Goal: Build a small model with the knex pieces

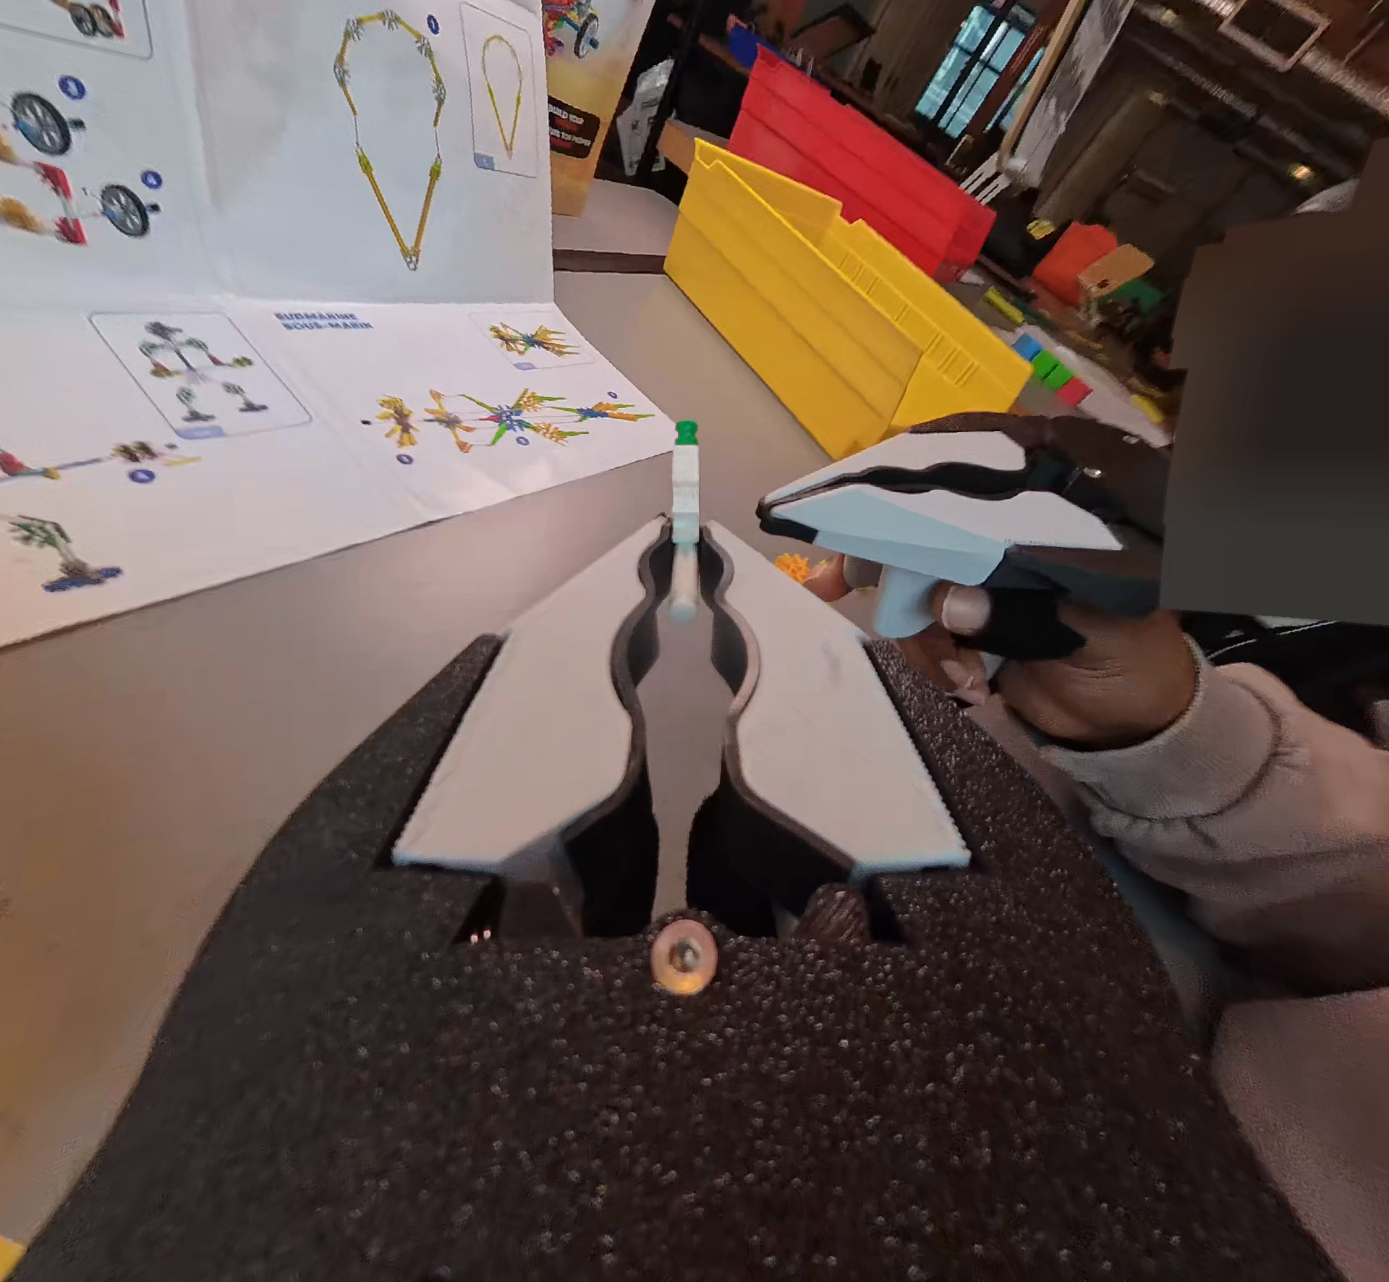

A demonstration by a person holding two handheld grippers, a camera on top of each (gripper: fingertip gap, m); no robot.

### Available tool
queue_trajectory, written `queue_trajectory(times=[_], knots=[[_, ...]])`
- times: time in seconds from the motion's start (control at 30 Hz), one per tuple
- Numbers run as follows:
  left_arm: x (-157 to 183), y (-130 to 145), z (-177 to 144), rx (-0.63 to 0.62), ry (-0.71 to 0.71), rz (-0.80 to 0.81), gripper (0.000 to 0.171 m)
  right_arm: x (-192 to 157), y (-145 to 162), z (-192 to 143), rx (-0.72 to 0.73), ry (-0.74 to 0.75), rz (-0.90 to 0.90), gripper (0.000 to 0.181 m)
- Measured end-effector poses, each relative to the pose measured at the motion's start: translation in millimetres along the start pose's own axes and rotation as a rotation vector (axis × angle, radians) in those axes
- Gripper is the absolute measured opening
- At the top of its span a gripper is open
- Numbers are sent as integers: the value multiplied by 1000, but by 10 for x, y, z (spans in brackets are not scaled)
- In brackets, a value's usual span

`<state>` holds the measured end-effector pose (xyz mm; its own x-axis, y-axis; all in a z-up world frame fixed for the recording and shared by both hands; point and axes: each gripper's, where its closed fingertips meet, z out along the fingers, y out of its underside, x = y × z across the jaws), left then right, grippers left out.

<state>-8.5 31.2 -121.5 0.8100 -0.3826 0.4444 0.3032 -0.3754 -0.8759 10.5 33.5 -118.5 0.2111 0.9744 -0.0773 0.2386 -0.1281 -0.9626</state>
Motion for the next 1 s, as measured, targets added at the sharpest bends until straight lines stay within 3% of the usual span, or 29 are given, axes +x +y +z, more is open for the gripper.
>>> queue_trajectory(times=[0.1,0.23,0.33,0.37,0.47,0.67,0.77,1.0], knots=[[-12,32,-34,16,107,-208,5,2,19,-22,2,-43,42,0],[55,58,-56,11,186,-250,5,-89,-28,-28,40,-183,163,0],[183,37,-82,21,280,-263,5,-79,-38,-57,36,-300,285,25],[229,43,-89,14,310,-267,5,-103,-48,-79,39,-349,313,25],[355,54,-110,4,382,-256,5,-177,-50,-116,35,-448,358,10],[443,52,-156,3,420,-186,7,-261,-109,-196,55,-544,375,4],[418,66,-170,-9,417,-154,8,-286,-87,-172,55,-510,319,4],[232,113,-40,-1,167,-54,7,-113,32,-41,6,-135,-108,7]])
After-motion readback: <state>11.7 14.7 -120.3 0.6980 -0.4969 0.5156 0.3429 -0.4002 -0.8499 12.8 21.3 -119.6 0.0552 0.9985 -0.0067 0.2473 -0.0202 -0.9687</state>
